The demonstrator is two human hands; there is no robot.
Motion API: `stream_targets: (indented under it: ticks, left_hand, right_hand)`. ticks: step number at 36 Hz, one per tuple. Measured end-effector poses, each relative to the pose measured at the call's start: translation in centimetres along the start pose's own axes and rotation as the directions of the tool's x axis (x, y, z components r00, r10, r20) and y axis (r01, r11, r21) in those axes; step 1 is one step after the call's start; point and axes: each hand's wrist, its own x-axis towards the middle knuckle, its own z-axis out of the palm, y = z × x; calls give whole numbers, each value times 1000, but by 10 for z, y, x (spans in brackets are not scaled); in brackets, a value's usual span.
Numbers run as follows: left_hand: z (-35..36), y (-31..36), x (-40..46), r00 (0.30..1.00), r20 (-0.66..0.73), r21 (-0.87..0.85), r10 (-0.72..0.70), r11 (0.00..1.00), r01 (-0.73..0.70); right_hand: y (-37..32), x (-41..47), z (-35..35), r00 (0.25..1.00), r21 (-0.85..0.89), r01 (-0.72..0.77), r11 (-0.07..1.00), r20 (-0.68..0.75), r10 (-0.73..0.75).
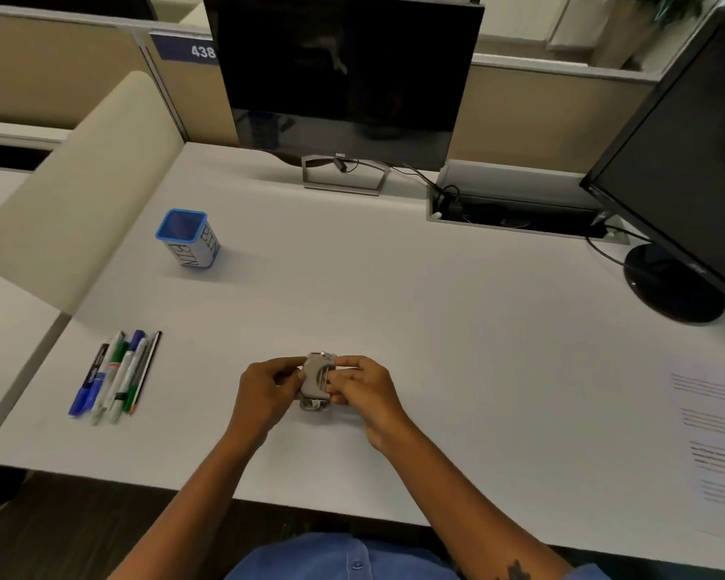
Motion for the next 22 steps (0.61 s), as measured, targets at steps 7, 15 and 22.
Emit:
stream_targets:
  ticks: [7, 15, 22]
  left_hand:
    - [-60, -48, 7, 996, -70, 21, -58, 998, 60]
    - [-113, -90, 13, 977, -177, 26, -120, 992, 127]
    - [-143, -109, 10, 948, -260, 12, -183, 981, 193]
  right_hand:
    - [5, 7, 74, 992, 8, -44, 999, 118, 42]
    - [7, 10, 143, 963, 2, -93, 996, 253, 90]
    - [12, 14, 185, 929, -8, -121, 993, 353, 116]
